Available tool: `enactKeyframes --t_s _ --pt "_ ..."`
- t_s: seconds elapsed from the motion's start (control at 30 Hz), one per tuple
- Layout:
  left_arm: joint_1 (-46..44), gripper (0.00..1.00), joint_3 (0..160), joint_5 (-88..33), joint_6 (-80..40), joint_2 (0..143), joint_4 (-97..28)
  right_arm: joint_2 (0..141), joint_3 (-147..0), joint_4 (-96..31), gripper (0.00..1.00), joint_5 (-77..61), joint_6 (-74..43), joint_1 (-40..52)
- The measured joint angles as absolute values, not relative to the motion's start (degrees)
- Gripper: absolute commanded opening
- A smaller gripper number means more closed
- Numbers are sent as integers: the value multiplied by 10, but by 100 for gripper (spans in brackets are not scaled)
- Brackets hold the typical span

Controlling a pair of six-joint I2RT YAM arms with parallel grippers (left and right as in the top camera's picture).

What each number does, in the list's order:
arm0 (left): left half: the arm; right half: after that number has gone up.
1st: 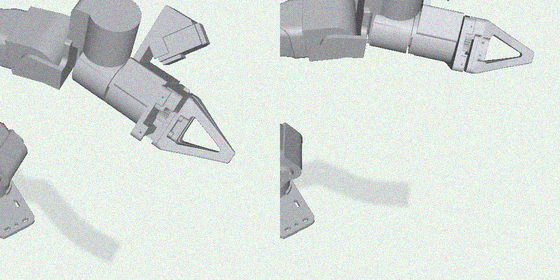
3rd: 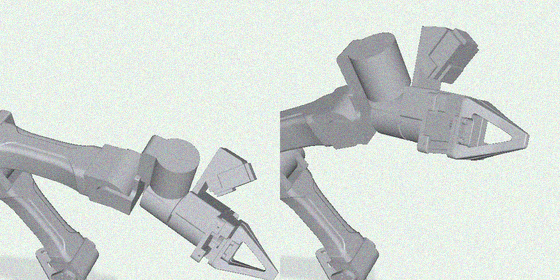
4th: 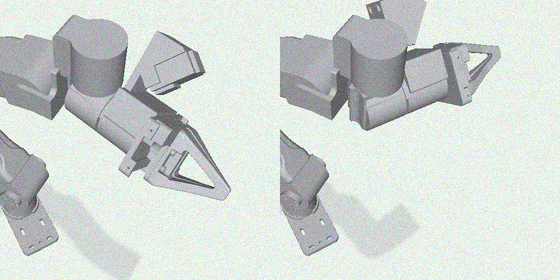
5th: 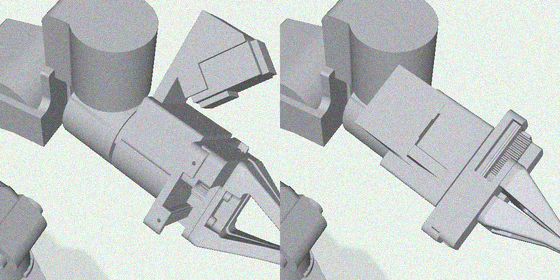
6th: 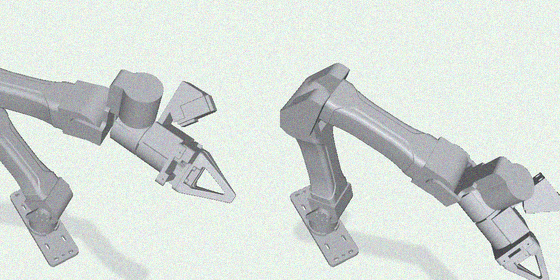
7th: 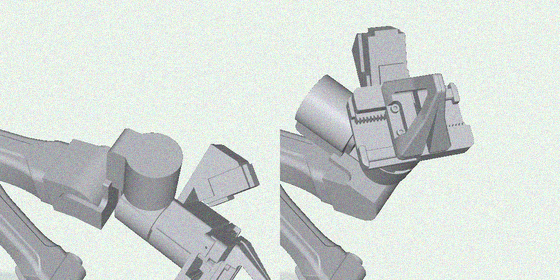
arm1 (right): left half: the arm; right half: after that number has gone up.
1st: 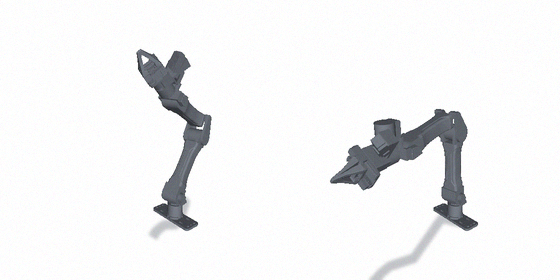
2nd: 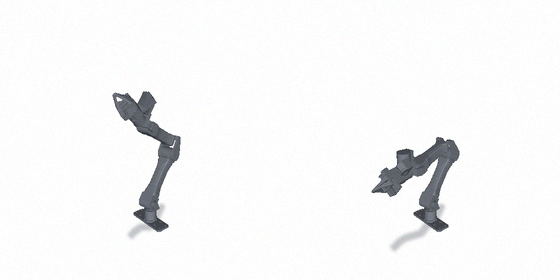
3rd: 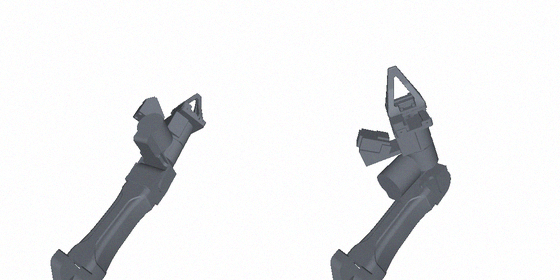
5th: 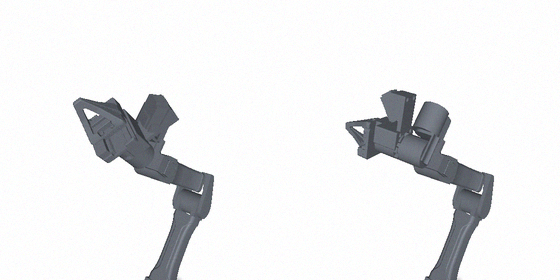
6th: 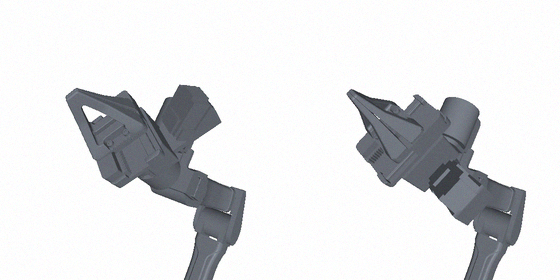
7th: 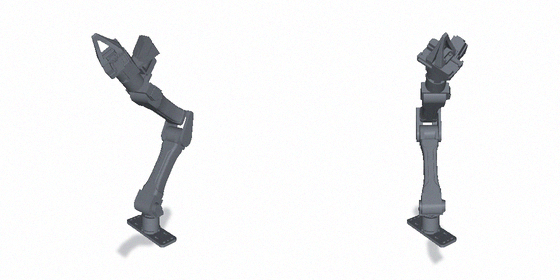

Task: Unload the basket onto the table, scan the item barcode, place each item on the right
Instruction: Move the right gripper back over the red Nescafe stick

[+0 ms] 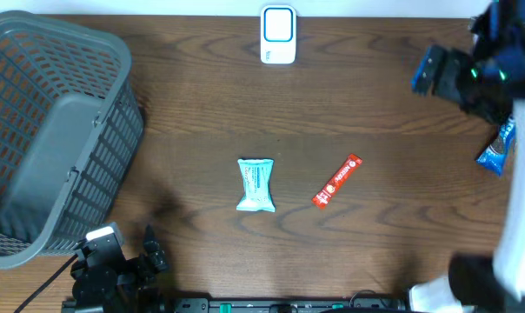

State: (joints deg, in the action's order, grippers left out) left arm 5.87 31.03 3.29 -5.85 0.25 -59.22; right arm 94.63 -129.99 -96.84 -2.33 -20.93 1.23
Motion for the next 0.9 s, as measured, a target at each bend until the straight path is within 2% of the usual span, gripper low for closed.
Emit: enactKeyframes --t_s 0.2,0.37,0.53,0.83,0.87,0.9 --pt "59 100 310 33 -58 3 -592 795 -1198 -950 99 -42 -203 82" --pt "59 100 310 33 -58 3 -592 754 -1032 -779 99 -41 -204 103" --pt "59 100 310 33 -58 3 -592 821 -876 -645 99 -33 -244 106" --pt "59 100 310 33 -58 3 -592 995 -836 -745 99 -53 -368 108" --pt "59 100 310 33 -58 3 -592 999 -836 -747 84 -58 -370 108" --pt "59 100 310 33 -58 3 -592 1009 -836 -750 54 -68 -374 108"
